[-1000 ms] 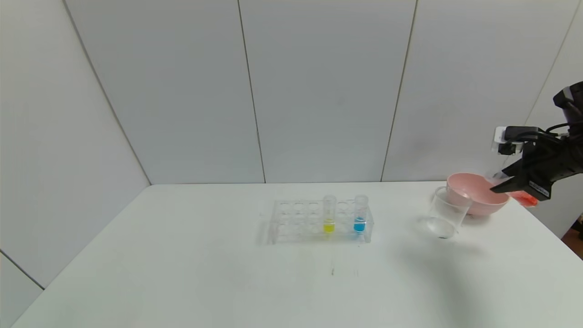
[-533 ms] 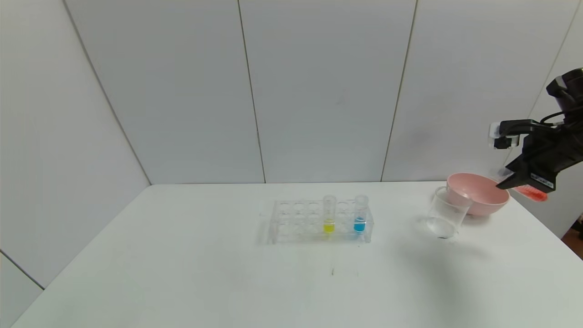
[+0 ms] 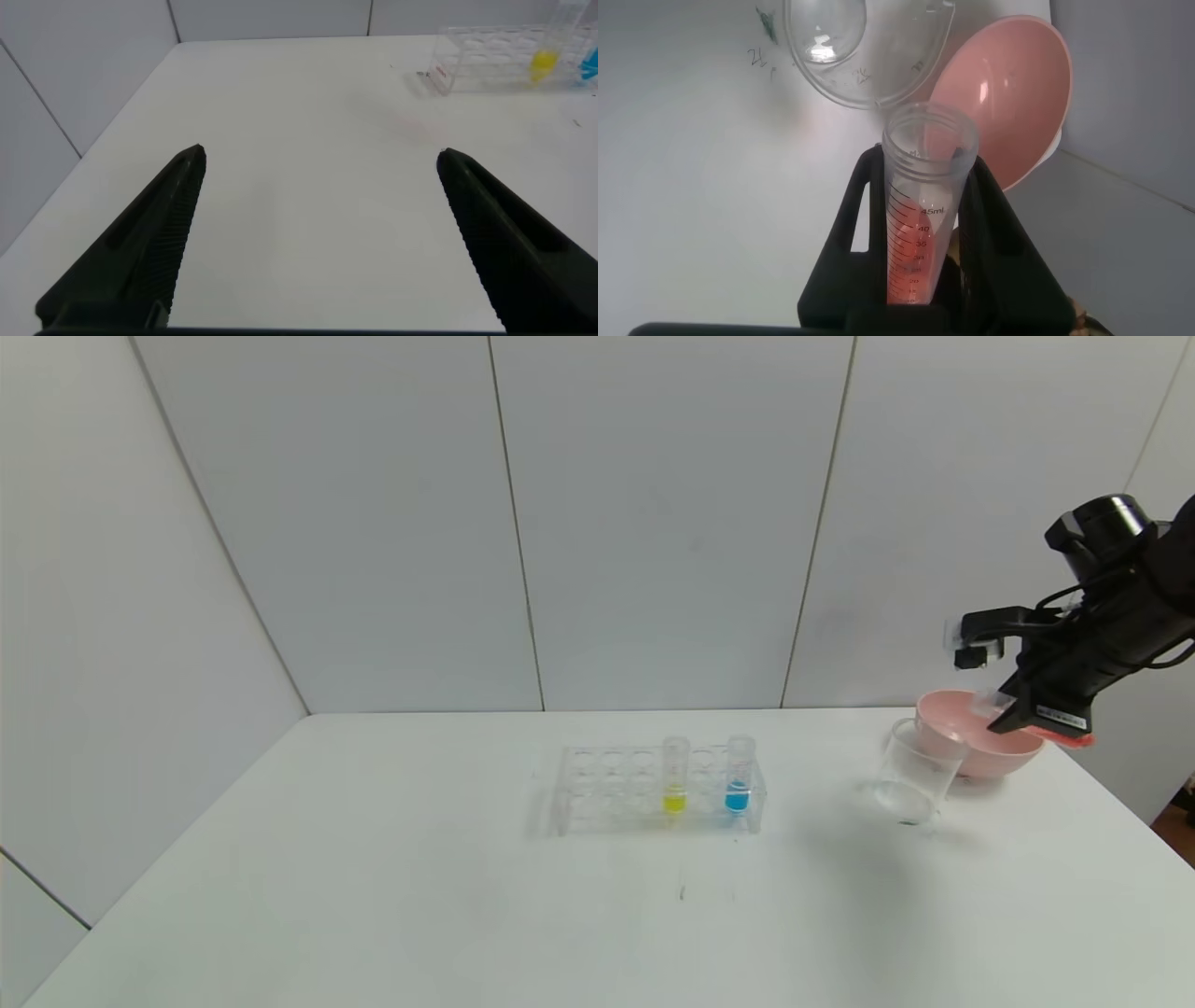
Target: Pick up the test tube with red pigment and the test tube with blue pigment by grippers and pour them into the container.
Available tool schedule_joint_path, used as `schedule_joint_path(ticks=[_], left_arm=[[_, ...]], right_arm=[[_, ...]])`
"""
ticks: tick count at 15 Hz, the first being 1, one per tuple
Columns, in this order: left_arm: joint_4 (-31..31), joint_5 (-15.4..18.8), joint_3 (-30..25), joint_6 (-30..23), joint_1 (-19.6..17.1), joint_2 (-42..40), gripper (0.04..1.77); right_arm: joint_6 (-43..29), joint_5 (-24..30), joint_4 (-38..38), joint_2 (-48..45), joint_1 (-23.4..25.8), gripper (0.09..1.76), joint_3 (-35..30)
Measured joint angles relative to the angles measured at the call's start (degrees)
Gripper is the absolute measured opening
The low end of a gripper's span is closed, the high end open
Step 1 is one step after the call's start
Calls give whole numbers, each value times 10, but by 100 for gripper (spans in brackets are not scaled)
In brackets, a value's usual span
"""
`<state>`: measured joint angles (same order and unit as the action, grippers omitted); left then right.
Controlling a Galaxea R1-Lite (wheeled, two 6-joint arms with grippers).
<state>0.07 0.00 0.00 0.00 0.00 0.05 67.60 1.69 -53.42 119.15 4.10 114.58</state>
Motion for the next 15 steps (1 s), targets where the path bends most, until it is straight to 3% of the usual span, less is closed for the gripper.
schedule_joint_path(ticks=[4,15], left_arm=[[0,0,0,0,0,0,176],[0,0,0,0,0,0,176]], right_arm=[[3,-27,1,16,-19,50,0],[44,-181,4,29,-57,50,0]])
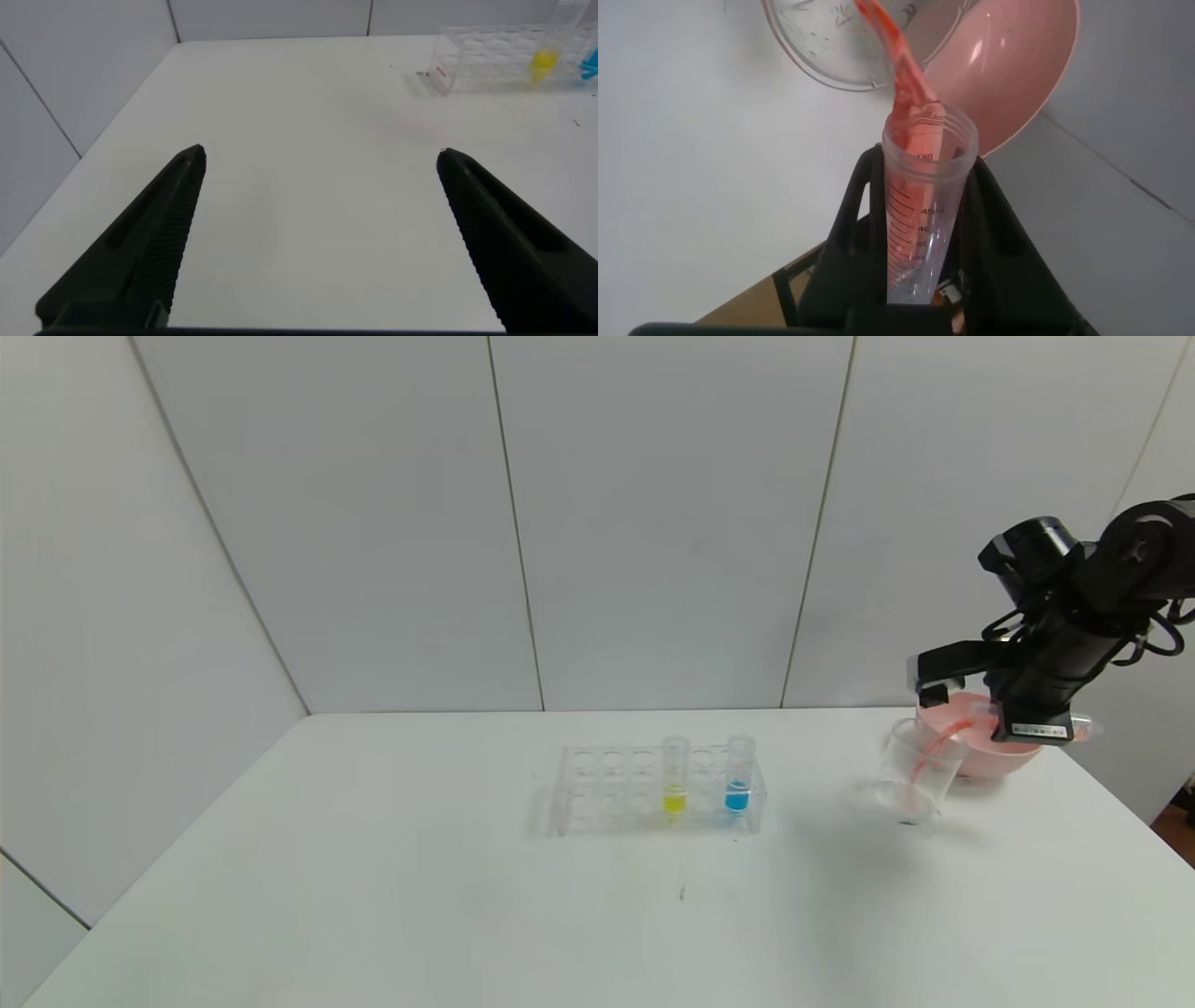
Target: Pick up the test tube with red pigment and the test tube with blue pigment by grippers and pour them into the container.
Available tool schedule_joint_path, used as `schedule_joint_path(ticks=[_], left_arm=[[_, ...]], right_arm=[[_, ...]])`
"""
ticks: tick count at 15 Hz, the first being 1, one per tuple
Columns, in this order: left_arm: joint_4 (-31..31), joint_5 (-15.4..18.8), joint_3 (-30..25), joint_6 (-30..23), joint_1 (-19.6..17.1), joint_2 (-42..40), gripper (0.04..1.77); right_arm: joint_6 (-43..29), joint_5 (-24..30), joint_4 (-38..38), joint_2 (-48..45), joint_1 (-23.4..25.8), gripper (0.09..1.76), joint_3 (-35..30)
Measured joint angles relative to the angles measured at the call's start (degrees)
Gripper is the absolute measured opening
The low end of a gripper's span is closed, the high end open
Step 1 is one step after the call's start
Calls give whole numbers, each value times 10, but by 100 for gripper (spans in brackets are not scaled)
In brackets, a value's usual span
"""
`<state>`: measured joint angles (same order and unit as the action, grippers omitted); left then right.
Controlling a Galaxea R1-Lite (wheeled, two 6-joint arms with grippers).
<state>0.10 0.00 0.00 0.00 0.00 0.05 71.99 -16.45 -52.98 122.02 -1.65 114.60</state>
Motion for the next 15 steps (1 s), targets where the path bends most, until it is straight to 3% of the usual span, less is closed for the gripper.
schedule_joint_path(ticks=[12,15], left_arm=[[0,0,0,0,0,0,176],[0,0,0,0,0,0,176]], right_arm=[[50,-149,27,16,-45,50,0],[50,-163,25,22,-55,50,0]])
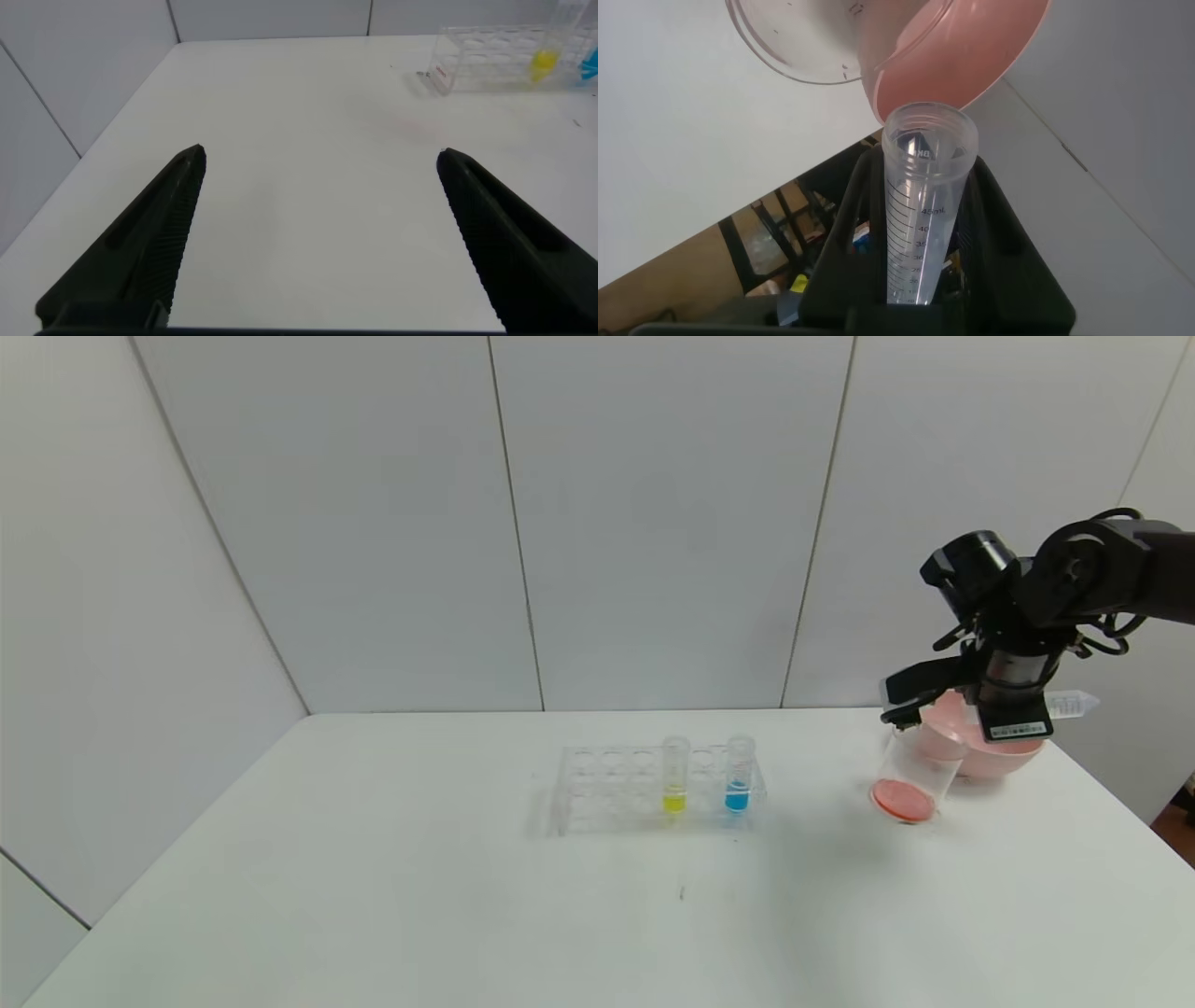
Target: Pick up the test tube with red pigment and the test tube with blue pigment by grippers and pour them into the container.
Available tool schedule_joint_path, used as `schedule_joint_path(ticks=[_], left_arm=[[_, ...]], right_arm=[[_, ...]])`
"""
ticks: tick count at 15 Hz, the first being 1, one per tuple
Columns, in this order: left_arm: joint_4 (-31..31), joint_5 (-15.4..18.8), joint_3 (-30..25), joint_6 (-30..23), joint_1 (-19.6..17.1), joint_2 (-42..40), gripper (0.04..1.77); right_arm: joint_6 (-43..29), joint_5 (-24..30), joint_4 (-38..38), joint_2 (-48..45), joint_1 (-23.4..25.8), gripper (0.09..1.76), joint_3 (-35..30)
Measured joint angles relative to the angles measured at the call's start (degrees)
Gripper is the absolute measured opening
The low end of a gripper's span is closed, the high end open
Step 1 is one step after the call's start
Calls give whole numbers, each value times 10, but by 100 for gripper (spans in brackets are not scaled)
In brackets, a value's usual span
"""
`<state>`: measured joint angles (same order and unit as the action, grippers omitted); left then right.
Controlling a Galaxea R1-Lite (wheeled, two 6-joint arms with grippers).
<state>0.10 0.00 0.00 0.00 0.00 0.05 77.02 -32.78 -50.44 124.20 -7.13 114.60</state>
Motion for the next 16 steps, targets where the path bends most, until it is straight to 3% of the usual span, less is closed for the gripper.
schedule_joint_path(ticks=[7,9,11,13,16], left_arm=[[0,0,0,0,0,0,176],[0,0,0,0,0,0,176],[0,0,0,0,0,0,176],[0,0,0,0,0,0,176],[0,0,0,0,0,0,176]], right_arm=[[-6,1,1,4,-11,50,0],[-15,22,15,0,-6,50,0],[-40,111,53,-4,3,50,0],[-112,224,91,-8,20,50,0],[-271,298,141,-18,37,50,-1]])
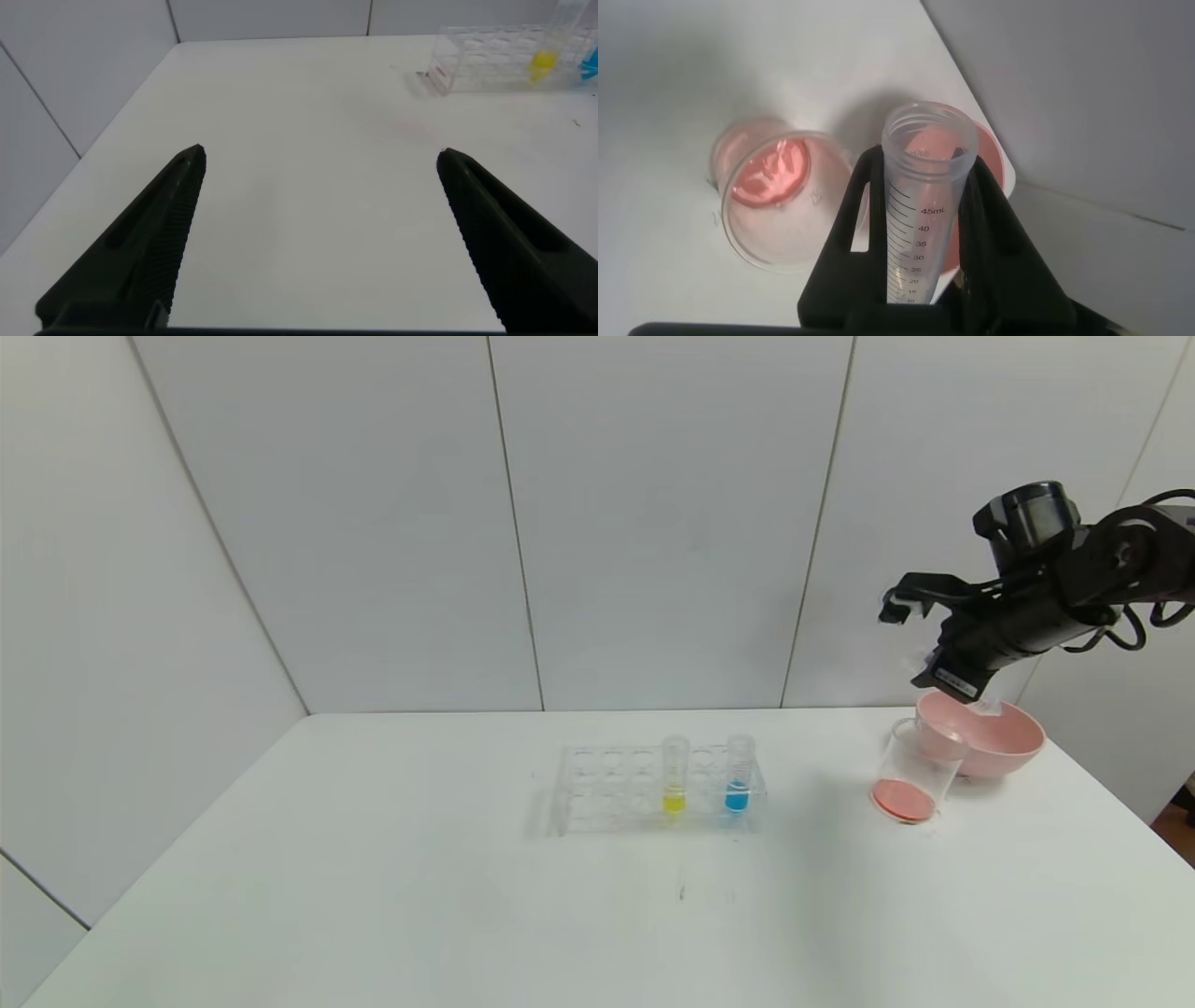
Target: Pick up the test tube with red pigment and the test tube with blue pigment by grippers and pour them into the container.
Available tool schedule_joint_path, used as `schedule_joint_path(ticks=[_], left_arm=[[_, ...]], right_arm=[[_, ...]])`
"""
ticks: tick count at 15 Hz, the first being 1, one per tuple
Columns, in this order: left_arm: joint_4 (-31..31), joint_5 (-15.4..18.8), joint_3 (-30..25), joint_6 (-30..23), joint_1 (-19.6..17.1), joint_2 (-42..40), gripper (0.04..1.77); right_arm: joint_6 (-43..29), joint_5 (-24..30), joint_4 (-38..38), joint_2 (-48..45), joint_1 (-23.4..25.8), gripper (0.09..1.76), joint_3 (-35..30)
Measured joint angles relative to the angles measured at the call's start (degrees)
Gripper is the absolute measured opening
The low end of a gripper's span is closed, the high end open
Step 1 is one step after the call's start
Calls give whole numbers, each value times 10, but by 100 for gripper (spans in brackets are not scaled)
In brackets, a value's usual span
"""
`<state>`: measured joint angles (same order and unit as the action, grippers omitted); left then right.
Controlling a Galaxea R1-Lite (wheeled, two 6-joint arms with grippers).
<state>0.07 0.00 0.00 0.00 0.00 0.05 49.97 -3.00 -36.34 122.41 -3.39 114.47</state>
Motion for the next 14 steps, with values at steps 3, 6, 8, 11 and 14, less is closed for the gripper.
schedule_joint_path(ticks=[3,6,8,11,14], left_arm=[[0,0,0,0,0,0,176],[0,0,0,0,0,0,176],[0,0,0,0,0,0,176],[0,0,0,0,0,0,176],[0,0,0,0,0,0,176]], right_arm=[[-141,57,70,-18,2,50,-11],[-258,89,134,-53,2,50,-66],[-334,109,210,-85,-3,50,-140],[-416,124,386,-140,-7,50,-287],[-461,128,569,-189,0,50,-433]])
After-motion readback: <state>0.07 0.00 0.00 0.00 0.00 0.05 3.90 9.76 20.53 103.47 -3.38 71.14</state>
